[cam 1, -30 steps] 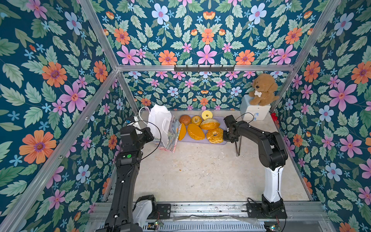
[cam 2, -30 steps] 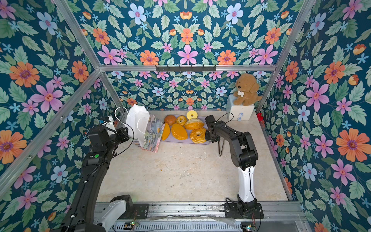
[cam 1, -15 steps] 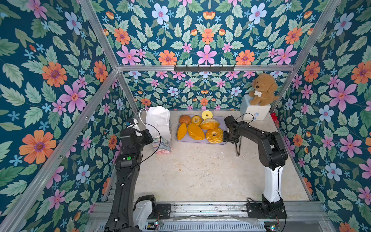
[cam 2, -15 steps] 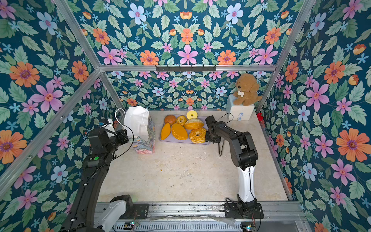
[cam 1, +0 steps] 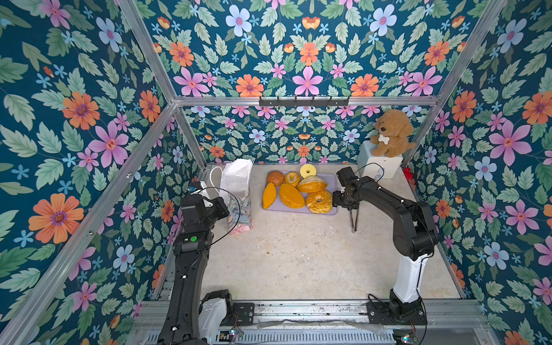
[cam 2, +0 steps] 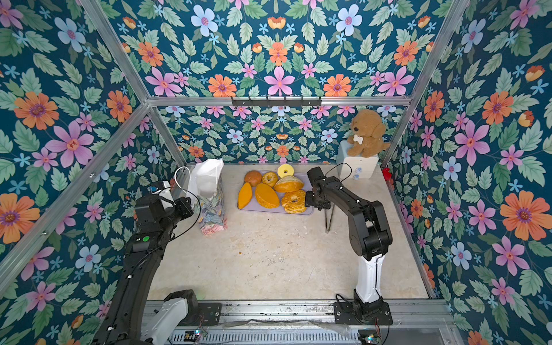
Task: Pack bread into a paper bag
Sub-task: Move the paper bag to the center of the board, then pick up the clamp from the center of the board.
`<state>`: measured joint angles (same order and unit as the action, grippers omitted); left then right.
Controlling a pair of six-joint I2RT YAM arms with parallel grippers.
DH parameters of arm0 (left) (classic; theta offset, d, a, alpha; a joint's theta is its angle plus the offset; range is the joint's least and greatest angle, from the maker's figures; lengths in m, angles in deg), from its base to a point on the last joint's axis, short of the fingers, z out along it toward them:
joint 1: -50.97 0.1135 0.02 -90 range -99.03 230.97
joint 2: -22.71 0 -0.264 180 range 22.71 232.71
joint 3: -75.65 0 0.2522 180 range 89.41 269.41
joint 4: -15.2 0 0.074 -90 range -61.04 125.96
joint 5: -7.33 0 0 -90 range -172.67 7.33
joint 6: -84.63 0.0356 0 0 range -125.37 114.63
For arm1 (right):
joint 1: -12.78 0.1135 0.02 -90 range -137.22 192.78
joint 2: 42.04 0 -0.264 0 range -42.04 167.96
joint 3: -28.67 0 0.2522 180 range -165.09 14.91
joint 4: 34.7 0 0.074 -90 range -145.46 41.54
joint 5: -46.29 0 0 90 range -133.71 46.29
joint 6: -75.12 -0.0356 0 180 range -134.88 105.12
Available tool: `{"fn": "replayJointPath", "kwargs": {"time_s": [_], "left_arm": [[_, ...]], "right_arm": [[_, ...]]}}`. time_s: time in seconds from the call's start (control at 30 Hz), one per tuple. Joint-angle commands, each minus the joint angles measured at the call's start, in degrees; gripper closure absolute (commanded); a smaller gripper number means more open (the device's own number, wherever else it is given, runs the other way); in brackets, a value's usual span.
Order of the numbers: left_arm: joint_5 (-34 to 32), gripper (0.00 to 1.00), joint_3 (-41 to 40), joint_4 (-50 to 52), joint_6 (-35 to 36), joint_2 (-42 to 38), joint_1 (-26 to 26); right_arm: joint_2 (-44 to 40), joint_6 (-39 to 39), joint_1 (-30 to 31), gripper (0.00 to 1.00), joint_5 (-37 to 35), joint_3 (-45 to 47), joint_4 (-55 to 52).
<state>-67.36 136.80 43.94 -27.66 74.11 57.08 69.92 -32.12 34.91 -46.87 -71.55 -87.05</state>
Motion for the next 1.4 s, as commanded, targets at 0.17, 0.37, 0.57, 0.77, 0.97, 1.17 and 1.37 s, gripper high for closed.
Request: {"fn": "replayJointPath", "kwargs": {"time_s": [0.17,0.37,0.57,0.77,0.97,1.17,1.37], "left_arm": [[-3.10,1.00,4.11,3.38,2.55,-1.30,0.11],[-4.06,1.00,3.38,3.00,3.03,-1.04,0.09],[2.30,1.00,2.10,-1.79,-1.01,0.05,0.06],[4.32,1.00,3.62,-1.85,-2.33,1.40,0.06],[4.42,1.00,2.49,-2.50,-2.29,1.60,0.18],[6.45,1.00,2.87,-4.28,-3.82,2.64,0.18],[2.96,1.00,0.80,-3.91,-2.65,3.01,0.36]], "right_arm": [[-4.00,1.14,-0.02,0.28,-3.12,1.71,-3.84],[-5.20,1.31,-0.04,0.27,-3.18,2.54,-4.30],[-5.53,1.33,-0.29,0.27,-3.18,3.13,-4.39],[-5.38,1.41,-0.51,0.26,-2.57,3.32,-3.95],[-5.13,1.65,-0.63,0.26,-2.46,3.78,-3.86],[-5.39,1.62,-0.96,0.25,-2.23,3.84,-3.69],[-5.04,1.76,-1.18,0.25,-2.03,4.32,-3.77]]}}
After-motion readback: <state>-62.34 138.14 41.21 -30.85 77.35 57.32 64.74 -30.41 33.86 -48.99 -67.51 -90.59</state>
